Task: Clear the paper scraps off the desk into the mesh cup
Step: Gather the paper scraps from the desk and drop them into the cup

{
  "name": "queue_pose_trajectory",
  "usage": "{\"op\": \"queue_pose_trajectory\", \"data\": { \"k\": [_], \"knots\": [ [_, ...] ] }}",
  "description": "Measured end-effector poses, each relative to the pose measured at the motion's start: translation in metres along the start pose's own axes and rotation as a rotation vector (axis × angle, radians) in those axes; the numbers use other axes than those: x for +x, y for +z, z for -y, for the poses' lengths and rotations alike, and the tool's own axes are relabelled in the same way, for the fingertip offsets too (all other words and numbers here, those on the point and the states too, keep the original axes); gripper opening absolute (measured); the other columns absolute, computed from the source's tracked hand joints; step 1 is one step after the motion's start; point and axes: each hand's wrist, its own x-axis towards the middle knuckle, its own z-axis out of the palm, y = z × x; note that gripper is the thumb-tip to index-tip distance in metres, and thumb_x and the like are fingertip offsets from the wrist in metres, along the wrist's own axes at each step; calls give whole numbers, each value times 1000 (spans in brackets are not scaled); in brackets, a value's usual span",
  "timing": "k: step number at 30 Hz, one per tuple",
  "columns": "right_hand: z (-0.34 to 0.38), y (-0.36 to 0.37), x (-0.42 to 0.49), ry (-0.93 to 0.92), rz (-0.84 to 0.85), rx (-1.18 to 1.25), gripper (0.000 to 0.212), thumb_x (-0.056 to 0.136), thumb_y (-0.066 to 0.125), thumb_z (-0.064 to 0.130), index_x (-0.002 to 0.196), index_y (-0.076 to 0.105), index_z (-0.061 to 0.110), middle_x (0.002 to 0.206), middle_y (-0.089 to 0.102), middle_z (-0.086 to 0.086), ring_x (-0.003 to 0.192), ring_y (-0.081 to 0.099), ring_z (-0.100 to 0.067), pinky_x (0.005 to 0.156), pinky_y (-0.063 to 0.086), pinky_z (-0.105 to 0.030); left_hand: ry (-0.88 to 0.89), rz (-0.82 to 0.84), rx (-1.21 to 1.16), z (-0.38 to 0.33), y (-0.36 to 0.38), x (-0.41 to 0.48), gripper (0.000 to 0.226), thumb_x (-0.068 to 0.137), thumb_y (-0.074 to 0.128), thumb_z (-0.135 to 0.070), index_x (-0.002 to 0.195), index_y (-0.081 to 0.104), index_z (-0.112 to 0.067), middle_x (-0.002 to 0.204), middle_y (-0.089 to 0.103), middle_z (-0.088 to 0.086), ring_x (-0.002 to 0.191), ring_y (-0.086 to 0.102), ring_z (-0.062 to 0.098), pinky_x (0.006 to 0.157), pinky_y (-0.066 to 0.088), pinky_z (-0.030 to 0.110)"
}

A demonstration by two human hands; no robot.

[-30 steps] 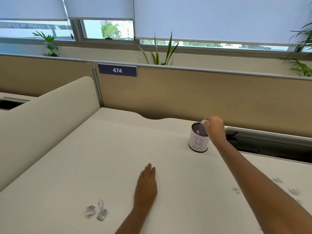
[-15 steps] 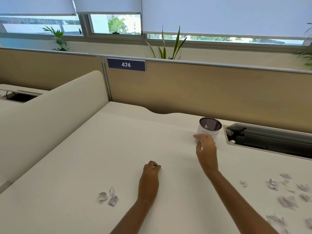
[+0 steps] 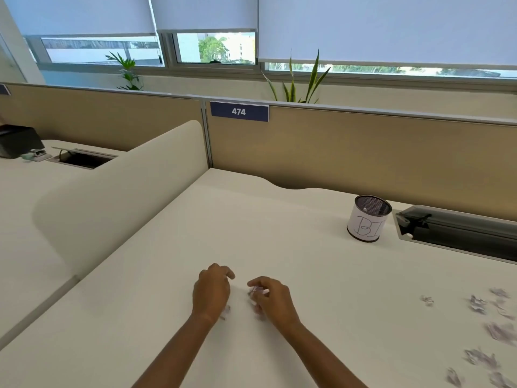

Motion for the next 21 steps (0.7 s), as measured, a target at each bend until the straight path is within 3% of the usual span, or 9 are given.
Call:
{"op": "queue_pose_trajectory", "data": {
  "k": [5, 9, 11, 13, 14, 15, 17, 19, 21],
  "knots": [
    [13, 27, 0, 50, 52, -100, 31, 87, 39, -6, 107, 62, 0, 112, 59, -20, 64, 58, -21, 48, 50, -18, -165, 92, -9, 24, -11, -6, 34, 93, 38, 4, 113, 63, -6, 127, 56, 14, 118, 52, 28, 98, 46, 34],
    [23, 38, -1, 29, 141, -276, 34, 86, 43, 0, 118, 56, 0, 125, 54, -19, 106, 59, -30, 88, 50, -33, -243, 198, -93, 24, -17, -9, 37, 93, 37, 4, 124, 55, -3, 135, 47, 19, 121, 51, 33, 97, 46, 32],
    [29, 40, -4, 23, 208, -321, 26, 81, 52, 8, 104, 61, 0, 117, 57, -20, 104, 58, -30, 85, 49, -32, -311, 273, -251, 20, -19, -8, 35, 92, 39, 4, 125, 53, 0, 131, 49, 20, 116, 54, 35, 88, 53, 37],
    [33, 42, -6, 27, 272, -323, 10, 72, 61, 16, 67, 53, 14, 96, 54, -15, 81, 54, -24, 60, 44, -26, -393, 369, -443, 13, -22, -11, 25, 91, 44, 6, 113, 55, 2, 109, 56, 17, 95, 59, 32, 61, 58, 33],
    [33, 43, -5, 27, 294, -336, 26, 71, 65, 16, 59, 42, 19, 92, 48, -11, 76, 48, -20, 55, 37, -22, -420, 416, -503, 9, -23, -14, 18, 91, 44, 7, 102, 56, 1, 94, 57, 15, 81, 59, 28, 47, 54, 26],
    [30, 44, -5, 18, 303, -344, 30, 73, 67, 15, 59, 41, 19, 92, 46, -9, 75, 45, -18, 55, 34, -20, -425, 449, -532, 6, -23, -15, 17, 90, 42, 9, 90, 56, 0, 80, 57, 12, 68, 57, 23, 41, 49, 22],
    [28, 44, -7, -18, 284, -374, 13, 76, 66, 13, 80, 56, 7, 98, 51, -11, 78, 47, -17, 63, 37, -22, -422, 478, -571, 1, -22, -16, 31, 88, 35, 13, 67, 54, -1, 58, 52, 8, 52, 49, 17, 43, 38, 19],
    [23, 42, -8, -39, 234, -367, 27, 77, 65, 12, 101, 59, 1, 111, 57, -16, 81, 52, -19, 67, 37, -22, -435, 489, -605, -2, -20, -17, 39, 86, 32, 15, 57, 50, -3, 51, 48, 7, 47, 43, 16, 42, 33, 17],
    [19, 35, -9, -54, 178, -359, 31, 77, 66, 12, 105, 59, 1, 112, 59, -18, 80, 55, -20, 65, 38, -20, -453, 508, -652, -6, -20, -19, 40, 86, 33, 15, 55, 51, -2, 46, 49, 7, 40, 45, 13, 36, 33, 15]
  ]
}}
